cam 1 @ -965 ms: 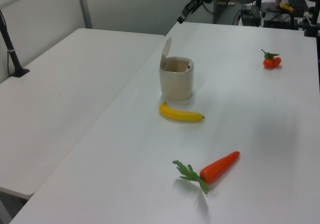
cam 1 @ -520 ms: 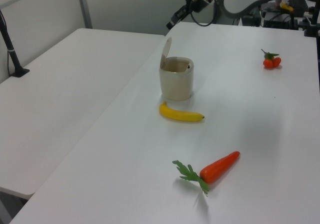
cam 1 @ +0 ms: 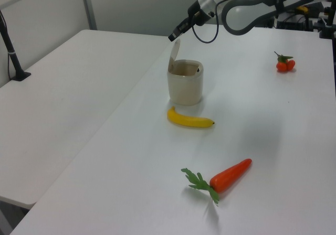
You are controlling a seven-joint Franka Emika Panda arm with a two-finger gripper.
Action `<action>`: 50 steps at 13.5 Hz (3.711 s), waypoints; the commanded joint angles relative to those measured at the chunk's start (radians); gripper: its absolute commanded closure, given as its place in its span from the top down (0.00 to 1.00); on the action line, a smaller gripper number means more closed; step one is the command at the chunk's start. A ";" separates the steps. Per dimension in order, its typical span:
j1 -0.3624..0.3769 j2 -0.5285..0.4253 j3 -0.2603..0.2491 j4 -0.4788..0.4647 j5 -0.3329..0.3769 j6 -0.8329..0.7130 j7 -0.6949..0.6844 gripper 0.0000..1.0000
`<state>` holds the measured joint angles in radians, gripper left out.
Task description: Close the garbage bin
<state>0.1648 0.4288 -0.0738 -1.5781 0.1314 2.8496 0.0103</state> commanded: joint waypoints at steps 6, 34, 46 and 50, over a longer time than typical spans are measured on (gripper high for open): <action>-0.004 -0.041 -0.004 -0.080 -0.001 0.007 0.004 0.00; -0.010 -0.076 -0.004 -0.203 -0.050 -0.265 -0.076 0.00; -0.039 -0.234 -0.009 -0.178 -0.042 -0.502 -0.067 0.12; -0.041 -0.318 -0.017 -0.146 -0.039 -0.778 -0.058 0.76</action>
<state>0.1215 0.1827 -0.0825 -1.7203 0.0891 2.2101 -0.0530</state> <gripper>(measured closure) 0.665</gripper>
